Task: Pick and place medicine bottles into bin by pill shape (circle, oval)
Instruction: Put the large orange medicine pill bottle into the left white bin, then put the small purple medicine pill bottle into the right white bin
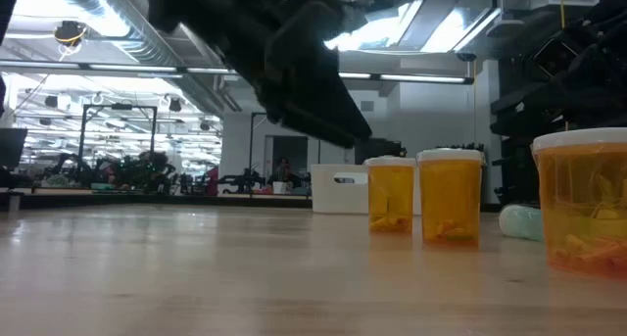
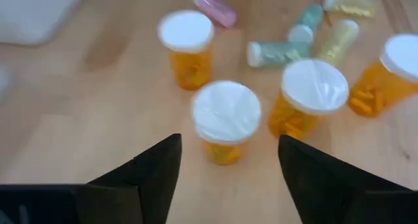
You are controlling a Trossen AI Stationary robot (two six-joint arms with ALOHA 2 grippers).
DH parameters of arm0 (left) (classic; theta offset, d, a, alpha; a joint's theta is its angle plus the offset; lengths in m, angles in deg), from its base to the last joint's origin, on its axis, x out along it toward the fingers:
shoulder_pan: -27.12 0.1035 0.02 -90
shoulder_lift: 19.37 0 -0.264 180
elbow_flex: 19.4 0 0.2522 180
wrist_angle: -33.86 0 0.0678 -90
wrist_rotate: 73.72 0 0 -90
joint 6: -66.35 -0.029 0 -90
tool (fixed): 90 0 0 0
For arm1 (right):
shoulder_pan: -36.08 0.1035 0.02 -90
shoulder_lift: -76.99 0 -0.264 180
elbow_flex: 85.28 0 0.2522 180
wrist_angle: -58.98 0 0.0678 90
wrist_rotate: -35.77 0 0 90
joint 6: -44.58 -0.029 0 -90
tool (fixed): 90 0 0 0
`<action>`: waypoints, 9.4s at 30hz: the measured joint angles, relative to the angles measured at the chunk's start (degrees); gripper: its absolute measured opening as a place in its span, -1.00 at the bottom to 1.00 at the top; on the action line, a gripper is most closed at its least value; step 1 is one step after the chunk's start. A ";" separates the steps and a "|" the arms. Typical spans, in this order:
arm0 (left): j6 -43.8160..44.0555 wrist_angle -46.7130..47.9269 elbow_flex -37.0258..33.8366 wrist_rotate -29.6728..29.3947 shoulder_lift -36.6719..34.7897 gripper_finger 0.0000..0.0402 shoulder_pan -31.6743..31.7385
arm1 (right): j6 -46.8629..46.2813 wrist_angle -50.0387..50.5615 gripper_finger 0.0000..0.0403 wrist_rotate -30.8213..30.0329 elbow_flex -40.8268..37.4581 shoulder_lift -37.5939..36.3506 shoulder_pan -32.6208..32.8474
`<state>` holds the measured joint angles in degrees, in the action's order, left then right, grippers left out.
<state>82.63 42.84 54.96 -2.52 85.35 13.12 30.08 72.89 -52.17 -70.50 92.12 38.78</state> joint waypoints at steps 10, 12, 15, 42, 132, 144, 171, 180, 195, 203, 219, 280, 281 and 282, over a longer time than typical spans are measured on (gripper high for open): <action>-1.76 -0.05 0.35 3.41 3.03 0.44 2.08 | -1.77 0.00 0.54 0.11 0.00 0.00 0.00; -1.80 -0.34 0.39 3.39 3.03 0.44 2.61 | -1.79 0.00 0.54 0.11 0.00 0.00 0.02; -1.82 -1.09 0.39 3.41 3.03 0.44 3.31 | -1.81 0.00 0.54 0.11 0.00 0.00 0.01; -9.12 -14.59 0.39 5.86 8.45 0.40 3.99 | -1.64 -0.02 0.54 0.02 -0.02 0.09 0.02; -17.07 5.93 27.54 10.86 18.44 0.07 41.92 | 0.07 0.04 0.54 -1.01 -0.02 0.13 -0.16; -14.58 5.02 27.54 8.82 18.41 0.44 41.35 | 0.20 0.04 0.54 -1.01 -0.02 0.13 -0.17; -18.37 9.95 27.75 13.52 4.71 0.42 22.45 | 2.86 -0.24 0.54 -1.01 -0.02 0.11 -0.17; -13.55 14.99 27.65 6.08 4.80 0.42 15.80 | 2.53 -0.37 0.54 -1.01 -0.02 0.11 -0.17; -13.74 15.88 27.65 5.79 4.78 0.41 14.32 | -2.09 17.25 0.54 -2.72 12.83 6.19 2.87; -13.73 15.88 27.65 5.79 4.78 0.41 14.41 | -8.66 28.10 0.54 -6.10 22.95 26.60 6.43; -13.71 16.36 27.65 5.79 4.78 0.41 14.40 | -1.75 43.25 0.54 -6.05 34.05 58.58 8.92; -13.69 16.31 27.65 5.81 4.78 0.41 14.32 | 19.94 57.87 0.25 -12.50 48.78 61.94 3.76; -13.69 16.31 27.65 5.81 4.78 0.41 14.32 | 21.15 57.76 0.25 -11.90 48.09 61.96 3.77; -13.69 16.31 27.65 5.81 4.78 0.41 14.35 | 22.20 57.80 0.25 -10.97 47.23 61.98 3.78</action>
<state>68.94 59.15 82.61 3.29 90.12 27.46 52.27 130.68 -63.14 -23.27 154.10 42.56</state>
